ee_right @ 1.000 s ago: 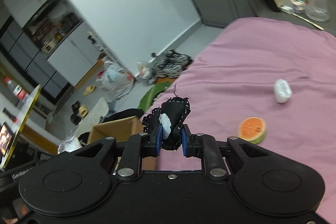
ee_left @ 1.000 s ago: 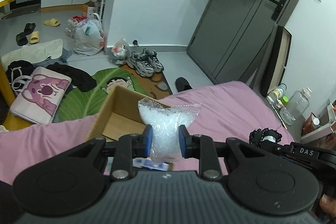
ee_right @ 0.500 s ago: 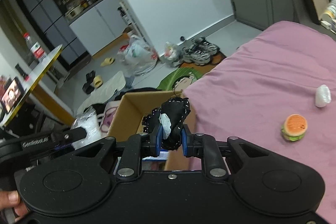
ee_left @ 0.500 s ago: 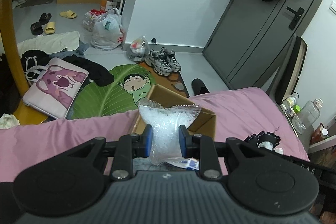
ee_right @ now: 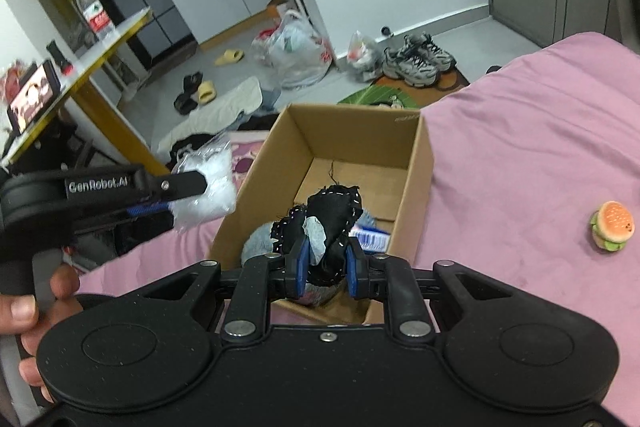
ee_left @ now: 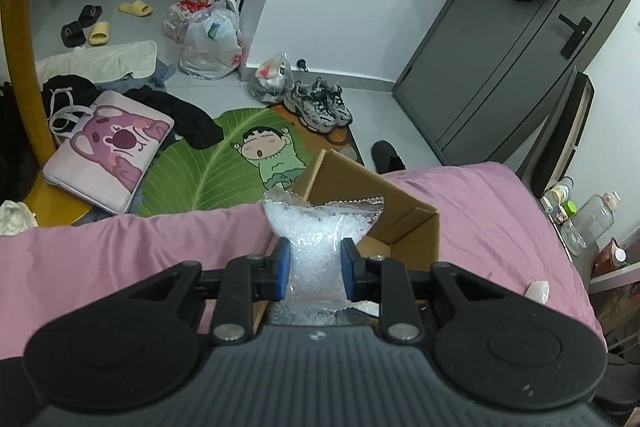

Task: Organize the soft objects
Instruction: 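Carry the filling bag with the left gripper while the right gripper carries the black plush to the box, then open the left gripper over the box while the right gripper releases the black plush into it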

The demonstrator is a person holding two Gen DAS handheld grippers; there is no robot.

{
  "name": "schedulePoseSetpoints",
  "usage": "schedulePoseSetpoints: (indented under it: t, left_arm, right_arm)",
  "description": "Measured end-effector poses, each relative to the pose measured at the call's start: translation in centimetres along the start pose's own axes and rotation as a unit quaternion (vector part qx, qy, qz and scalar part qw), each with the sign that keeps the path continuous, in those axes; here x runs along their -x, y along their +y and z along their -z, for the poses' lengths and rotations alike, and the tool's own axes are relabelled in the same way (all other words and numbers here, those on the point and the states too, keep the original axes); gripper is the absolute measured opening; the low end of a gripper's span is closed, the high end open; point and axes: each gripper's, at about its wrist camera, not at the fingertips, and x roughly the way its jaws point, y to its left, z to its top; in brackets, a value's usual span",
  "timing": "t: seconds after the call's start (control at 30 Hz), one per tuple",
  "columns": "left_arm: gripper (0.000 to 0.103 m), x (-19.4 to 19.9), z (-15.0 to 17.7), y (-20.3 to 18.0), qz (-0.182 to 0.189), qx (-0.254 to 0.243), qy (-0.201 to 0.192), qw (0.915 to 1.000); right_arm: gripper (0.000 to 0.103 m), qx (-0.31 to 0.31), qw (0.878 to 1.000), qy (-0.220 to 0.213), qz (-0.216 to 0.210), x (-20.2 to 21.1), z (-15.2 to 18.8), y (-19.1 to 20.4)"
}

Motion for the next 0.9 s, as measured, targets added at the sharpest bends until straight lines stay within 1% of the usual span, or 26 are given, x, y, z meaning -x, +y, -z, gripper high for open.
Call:
schedulePoseSetpoints:
  t: [0.23, 0.4, 0.5, 0.57, 0.63, 0.67, 0.8, 0.9]
  left_arm:
    - [0.025, -1.4, 0.0, 0.2, 0.016, -0.008, 0.02, 0.9997]
    - [0.025, -2.7, -0.1, 0.2, 0.022, -0.009, 0.031, 0.9992]
    - [0.025, -3.4, -0.1, 0.2, 0.025, -0.013, 0.04, 0.9988]
    - [0.025, -3.9, -0.1, 0.1, 0.028, -0.016, 0.045, 0.9985]
    - [0.025, -4.4, -0.2, -0.1, 0.028, -0.017, 0.049, 0.9983]
    - [0.025, -4.6, -0.3, -0.1, 0.029, -0.019, 0.049, 0.9982]
    - [0.025, -5.3, -0.6, -0.7, 0.028, -0.027, 0.05, 0.998]
    - [0.025, -5.9, -0.8, -1.1, 0.029, -0.031, 0.054, 0.9976]
  right_arm:
    - [0.02, 0.001, 0.999, 0.033, 0.009, -1.3, 0.5, 0.3]
    - [0.02, -0.001, 0.999, 0.044, 0.018, -2.4, 0.5, 0.2]
    - [0.023, 0.001, 0.998, 0.052, 0.031, -3.3, 0.4, 0.2]
    - [0.024, 0.004, 0.998, 0.059, 0.038, -4.0, 0.3, 0.2]
    - [0.031, 0.006, 0.997, 0.066, 0.034, -4.3, 0.2, 0.2]
    - [0.034, 0.003, 0.997, 0.067, 0.029, -4.3, 0.2, 0.3]
    - [0.055, 0.01, 0.998, 0.058, 0.027, -3.5, 0.0, 0.7]
    - [0.056, 0.006, 0.998, 0.055, 0.028, -3.1, -0.3, 0.4]
